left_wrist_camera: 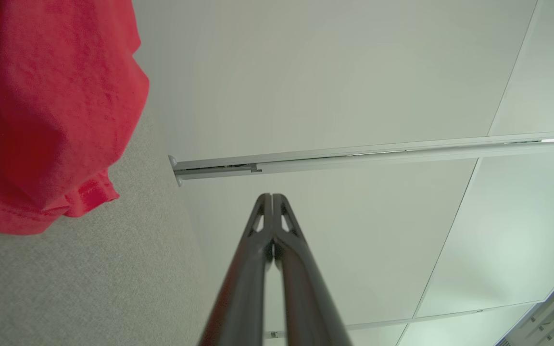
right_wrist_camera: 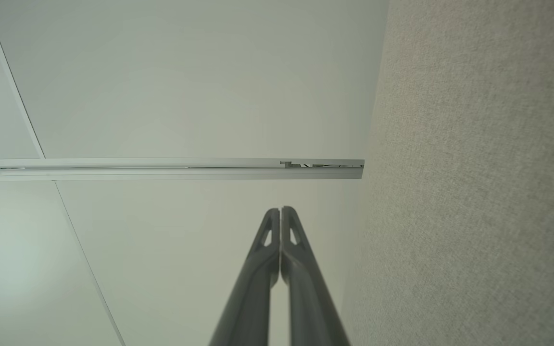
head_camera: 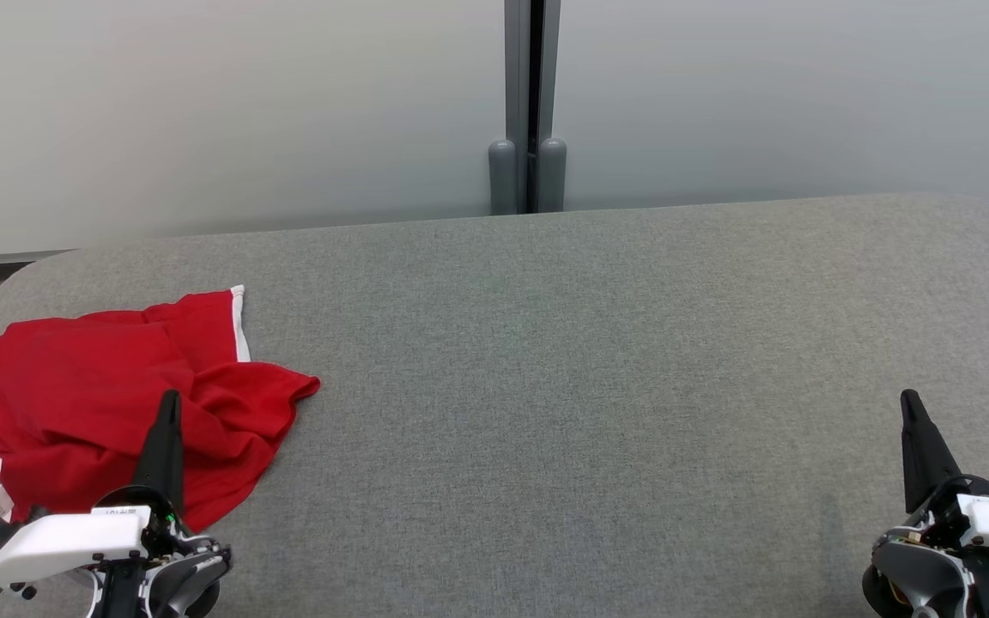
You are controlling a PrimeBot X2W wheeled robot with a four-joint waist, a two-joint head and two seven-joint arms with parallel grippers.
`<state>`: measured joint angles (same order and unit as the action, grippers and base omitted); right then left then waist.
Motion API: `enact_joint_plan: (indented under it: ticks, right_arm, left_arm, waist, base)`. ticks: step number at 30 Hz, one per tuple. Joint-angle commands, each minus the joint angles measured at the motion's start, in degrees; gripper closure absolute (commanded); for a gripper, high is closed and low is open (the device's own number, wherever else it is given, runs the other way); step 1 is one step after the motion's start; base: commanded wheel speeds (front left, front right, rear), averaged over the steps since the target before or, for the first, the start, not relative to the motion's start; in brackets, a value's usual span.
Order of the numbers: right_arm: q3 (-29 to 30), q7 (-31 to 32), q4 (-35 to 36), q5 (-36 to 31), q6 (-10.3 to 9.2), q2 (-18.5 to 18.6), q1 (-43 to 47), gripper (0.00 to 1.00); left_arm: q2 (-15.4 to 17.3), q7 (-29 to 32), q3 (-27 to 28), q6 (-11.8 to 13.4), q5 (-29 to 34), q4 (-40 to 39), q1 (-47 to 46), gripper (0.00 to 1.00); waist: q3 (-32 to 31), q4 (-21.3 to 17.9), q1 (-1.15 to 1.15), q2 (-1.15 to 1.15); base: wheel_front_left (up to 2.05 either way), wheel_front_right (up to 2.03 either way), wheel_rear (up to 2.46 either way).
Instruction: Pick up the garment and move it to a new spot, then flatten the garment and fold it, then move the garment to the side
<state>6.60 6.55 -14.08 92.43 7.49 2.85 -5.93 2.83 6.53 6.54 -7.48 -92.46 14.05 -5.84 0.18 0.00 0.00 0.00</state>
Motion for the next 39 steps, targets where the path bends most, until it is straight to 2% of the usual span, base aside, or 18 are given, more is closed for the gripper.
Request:
enact_joint_plan:
  ticks: [1, 18, 19, 22, 30, 39]
  right_arm:
    - [-0.06, 0.12, 0.12, -0.04, 0.0, 0.07, -0.55, 1.0]
    - [-0.06, 0.12, 0.12, -0.04, 0.0, 0.07, -0.55, 1.0]
    - [0.01, -0.01, -0.15, 0.0, 0.0, -0.01, 0.1, 0.0]
    - [-0.05, -0.03, -1.43, 0.0, 0.0, -0.41, 1.33, 0.0]
    - [-1.43, -2.41, 0.64, -1.3, 0.0, -0.34, 1.59, 0.0]
    - [-1.84, -4.58, 1.29, -5.26, 0.0, -0.27, 1.45, 0.0]
  left_arm:
    - [0.14, 0.14, 0.14, -0.16, 0.1, -0.09, -0.74, 1.0]
    - [0.14, 0.14, 0.14, -0.16, 0.1, -0.09, -0.75, 1.0]
    - [-0.02, -0.02, -0.02, 0.0, 0.0, 0.15, 0.1, 0.0]
    - [-0.51, -0.04, -0.18, 0.04, 0.0, 1.55, 1.72, 0.0]
    - [-0.42, -2.41, -1.26, 0.04, 0.89, -0.01, 1.94, 0.0]
    - [-0.34, -4.57, -1.39, 0.03, 2.71, -1.52, 2.16, 0.0]
  waist:
    - [0.0, 0.0, 0.0, 0.0]
    - [0.0, 0.0, 0.0, 0.0]
    - [0.0, 0.0, 0.0, 0.0]
    - [0.01, -0.01, 0.0, 0.0]
    - [0.1, -0.06, 0.0, 0.0]
    - [0.13, -0.09, 0.0, 0.0]
  base:
    - [0.0, 0.0, 0.0]
    - [0.0, 0.0, 0.0]
    - [0.0, 0.0, 0.0]
    - [0.0, 0.0, 0.0]
    - [0.0, 0.0, 0.0]
    - [0.0, 0.0, 0.0]
